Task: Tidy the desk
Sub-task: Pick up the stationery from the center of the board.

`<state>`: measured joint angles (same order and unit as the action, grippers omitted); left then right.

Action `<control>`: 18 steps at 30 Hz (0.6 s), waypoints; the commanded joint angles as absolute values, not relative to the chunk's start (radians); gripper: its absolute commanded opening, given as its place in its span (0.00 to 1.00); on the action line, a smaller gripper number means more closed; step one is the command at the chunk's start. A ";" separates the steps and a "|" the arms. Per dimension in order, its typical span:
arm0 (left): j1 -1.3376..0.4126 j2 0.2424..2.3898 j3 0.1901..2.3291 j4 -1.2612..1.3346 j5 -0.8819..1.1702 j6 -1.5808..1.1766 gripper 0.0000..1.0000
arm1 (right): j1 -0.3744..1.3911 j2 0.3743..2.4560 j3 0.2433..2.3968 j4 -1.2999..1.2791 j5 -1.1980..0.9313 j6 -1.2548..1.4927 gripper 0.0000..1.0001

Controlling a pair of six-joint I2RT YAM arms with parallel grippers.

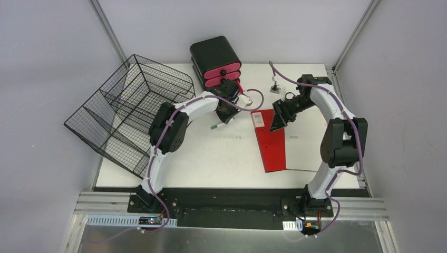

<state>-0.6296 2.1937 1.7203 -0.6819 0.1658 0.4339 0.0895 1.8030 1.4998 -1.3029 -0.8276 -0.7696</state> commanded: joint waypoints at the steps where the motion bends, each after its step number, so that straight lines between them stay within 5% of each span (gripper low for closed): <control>1: -0.636 2.162 1.713 -0.660 0.133 0.433 0.00 | 0.093 1.788 1.540 -1.308 -0.853 -0.803 0.71; 18: -0.635 1.951 1.631 -0.398 0.046 0.521 0.00 | 0.093 1.777 1.538 -1.308 -0.861 -0.804 0.71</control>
